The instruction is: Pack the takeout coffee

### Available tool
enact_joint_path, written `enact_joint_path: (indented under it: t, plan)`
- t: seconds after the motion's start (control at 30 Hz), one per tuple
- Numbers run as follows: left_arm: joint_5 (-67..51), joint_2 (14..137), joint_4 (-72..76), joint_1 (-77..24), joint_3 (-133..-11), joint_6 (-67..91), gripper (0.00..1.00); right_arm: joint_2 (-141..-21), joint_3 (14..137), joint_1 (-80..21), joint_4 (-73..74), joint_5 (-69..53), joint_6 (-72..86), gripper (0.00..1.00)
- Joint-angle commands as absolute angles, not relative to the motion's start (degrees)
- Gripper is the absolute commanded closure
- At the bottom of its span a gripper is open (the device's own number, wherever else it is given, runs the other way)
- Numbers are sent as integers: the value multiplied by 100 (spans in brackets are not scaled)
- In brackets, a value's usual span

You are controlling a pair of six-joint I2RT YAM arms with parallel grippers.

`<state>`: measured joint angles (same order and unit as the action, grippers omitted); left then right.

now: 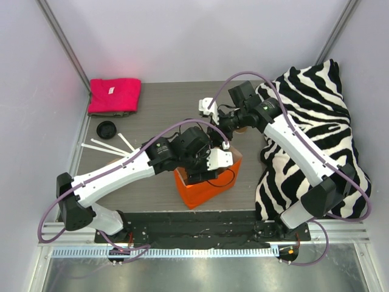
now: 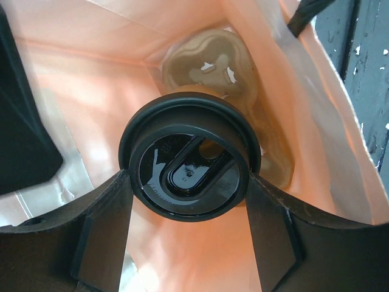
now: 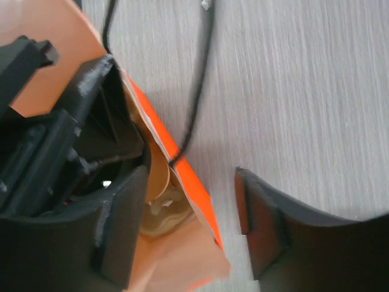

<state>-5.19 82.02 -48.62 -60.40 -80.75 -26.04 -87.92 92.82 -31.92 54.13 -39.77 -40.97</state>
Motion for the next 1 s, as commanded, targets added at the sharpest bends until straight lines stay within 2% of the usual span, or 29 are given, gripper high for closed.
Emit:
enact_joint_path:
  t: [0.0, 0.03, 0.07, 0.17, 0.3, 0.7, 0.97]
  plan:
    - [-536, 8200, -4676, -6047, -8051, -2681, 64, -8780, 9352, -3419, 5344, -3929, -4342, 53]
    - [-519, 8200, -4667, -6047, -8051, -2663, 64, -8780, 9343, -3436, 5326, -3885, -4298, 59]
    - [-449, 8183, -4650, -6047, -8042, -2654, 64, -8772, 9351, -3428, 5230, -3850, -4220, 75]
    - [-221, 8095, -4588, -6047, -7981, -2654, 64, -8693, 9378, -3428, 4993, -3649, -3868, 98]
    - [-53, 7911, -4465, -6047, -7849, -2654, 64, -8438, 9343, -3419, 4668, -3525, -3306, 99]
    - [764, 7260, -3868, -6345, -6795, -2944, 64, -6981, 8148, -3585, 3218, -2576, -2057, 99]
    - [1537, 6961, -3121, -6653, -5960, -3041, 65, -5995, 6760, -4262, 2146, -1321, -1617, 99]
